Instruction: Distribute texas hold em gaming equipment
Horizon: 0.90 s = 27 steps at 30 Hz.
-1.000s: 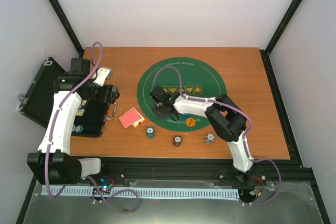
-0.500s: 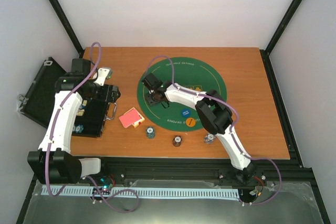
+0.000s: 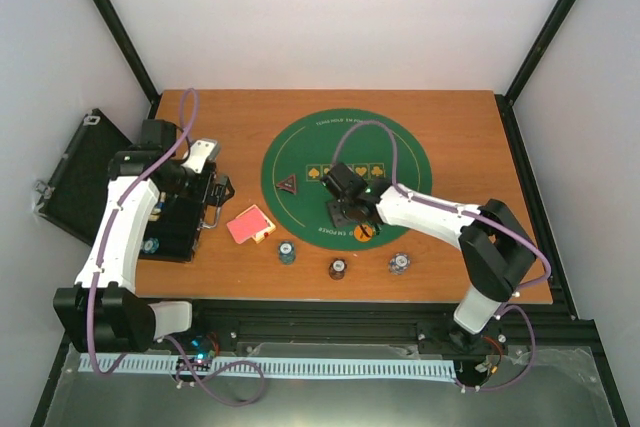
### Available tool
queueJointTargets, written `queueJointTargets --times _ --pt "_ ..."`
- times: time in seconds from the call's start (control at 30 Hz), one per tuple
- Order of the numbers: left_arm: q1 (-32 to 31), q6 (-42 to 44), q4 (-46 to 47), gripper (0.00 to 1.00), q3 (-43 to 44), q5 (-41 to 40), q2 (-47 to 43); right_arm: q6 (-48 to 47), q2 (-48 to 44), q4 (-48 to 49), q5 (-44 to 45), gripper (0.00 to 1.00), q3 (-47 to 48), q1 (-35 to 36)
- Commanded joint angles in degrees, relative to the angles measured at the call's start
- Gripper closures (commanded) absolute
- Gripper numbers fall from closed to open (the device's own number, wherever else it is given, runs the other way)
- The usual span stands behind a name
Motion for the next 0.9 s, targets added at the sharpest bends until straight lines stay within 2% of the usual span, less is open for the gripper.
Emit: queueJointTargets --times 0.0,0.23,0.4,0.63,0.87 --pt "0.24 2.55 -3.39 0.00 2.30 1.58 -1.78 2.99 -2.34 0.52 0.03 0.39 -8.40 -1.51" --pt "0.24 2.09 -5.32 0.00 4.30 4.31 -3.26 2.53 -2.89 2.91 -1.73 0.42 -12.76 -3.56" --pt "0.24 1.78 -4.93 0.00 3.95 3.07 -2.94 1.67 -0.65 3.91 -2.36 0.48 -11.81 -4.34" --pt "0.24 1.91 -4.72 0.00 4.48 4.07 -2.95 0.46 2.62 4.89 -3.46 0.50 -9.80 -4.76" --pt "0.24 2.19 -5.32 0.00 6.18 5.60 -2.14 0.03 4.74 6.53 -4.37 0.61 -9.58 -7.28"
